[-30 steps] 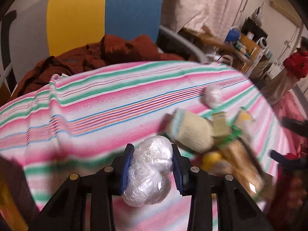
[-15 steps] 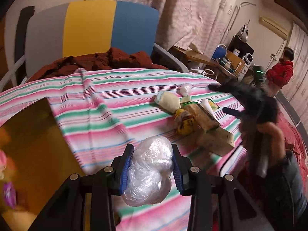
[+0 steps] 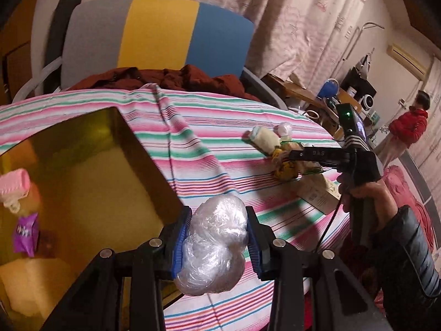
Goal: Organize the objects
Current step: 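Grasp the green-topped cracker packet with the right tool while the left tool holds the bag ball, then lower the bag ball and cracker packet into the gold tray and release both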
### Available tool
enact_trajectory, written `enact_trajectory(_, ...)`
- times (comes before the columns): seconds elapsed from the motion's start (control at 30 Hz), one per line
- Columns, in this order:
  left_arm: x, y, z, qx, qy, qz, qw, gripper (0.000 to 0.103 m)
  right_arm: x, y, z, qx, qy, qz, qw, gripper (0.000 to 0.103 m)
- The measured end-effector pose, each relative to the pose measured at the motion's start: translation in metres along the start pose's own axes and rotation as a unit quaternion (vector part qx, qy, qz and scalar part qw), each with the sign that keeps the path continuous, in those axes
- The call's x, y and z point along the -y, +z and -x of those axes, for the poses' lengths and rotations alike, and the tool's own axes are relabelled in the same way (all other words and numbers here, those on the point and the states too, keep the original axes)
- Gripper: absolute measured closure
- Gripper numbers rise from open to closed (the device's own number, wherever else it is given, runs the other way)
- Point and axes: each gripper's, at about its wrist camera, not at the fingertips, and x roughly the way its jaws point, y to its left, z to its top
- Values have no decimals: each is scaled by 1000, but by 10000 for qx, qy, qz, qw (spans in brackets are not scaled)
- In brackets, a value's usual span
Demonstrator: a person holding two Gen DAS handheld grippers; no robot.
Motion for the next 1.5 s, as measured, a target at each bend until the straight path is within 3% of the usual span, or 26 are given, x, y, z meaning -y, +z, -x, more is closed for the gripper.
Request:
enact_trajectory(0.1, -4, -3, 4, 13, 46, 35, 10000, 65, -2, 2, 1, 35, 156, -19, 9999, 60)
enact_trajectory(0.27, -7, -9, 14, 87, 92, 73, 9999, 65, -1, 4, 15, 294, 911, -159, 9953, 60)
enact_trajectory(0.33, -9, -10, 17, 94, 100, 101, 9999, 65, -2, 5, 21, 360, 1376, -220, 9896, 60)
enact_trajectory(0.4, -11, -12, 18, 98, 92, 136, 9998, 65, -7, 4, 26, 305, 2262, -257, 9733, 60)
enact_trajectory(0.47, -12, -12, 19, 101, 108, 151, 9998, 65, -19, 2, 27, 200, 2677, -66, 9633, 60)
enact_trajectory(0.6, -14, -13, 22, 132, 127, 203, 9996, 65, -54, -9, 18, -227, 2706, 568, 9608, 60)
enact_trajectory(0.73, -16, -14, 30, 224, 169, 234, 9993, 65, -65, -13, 17, -363, 3044, 680, 9494, 60)
enact_trajectory(0.97, -25, -16, 32, 226, 136, 359, 9990, 65, -83, -26, -18, -951, 2140, 1114, 9658, 60)
enact_trajectory(1.13, -27, -15, 36, 287, 89, 369, 9989, 65, -98, -42, -43, -1305, 1337, 1691, 9677, 60)
enact_trajectory(1.33, -39, -19, 33, 253, 181, 505, 9982, 65, -109, -47, -43, -1048, 933, 2139, 9667, 60)
enact_trajectory(1.5, -55, -23, 39, 267, 347, 673, 9968, 65, -95, -36, -31, -762, 1082, 1810, 9745, 61)
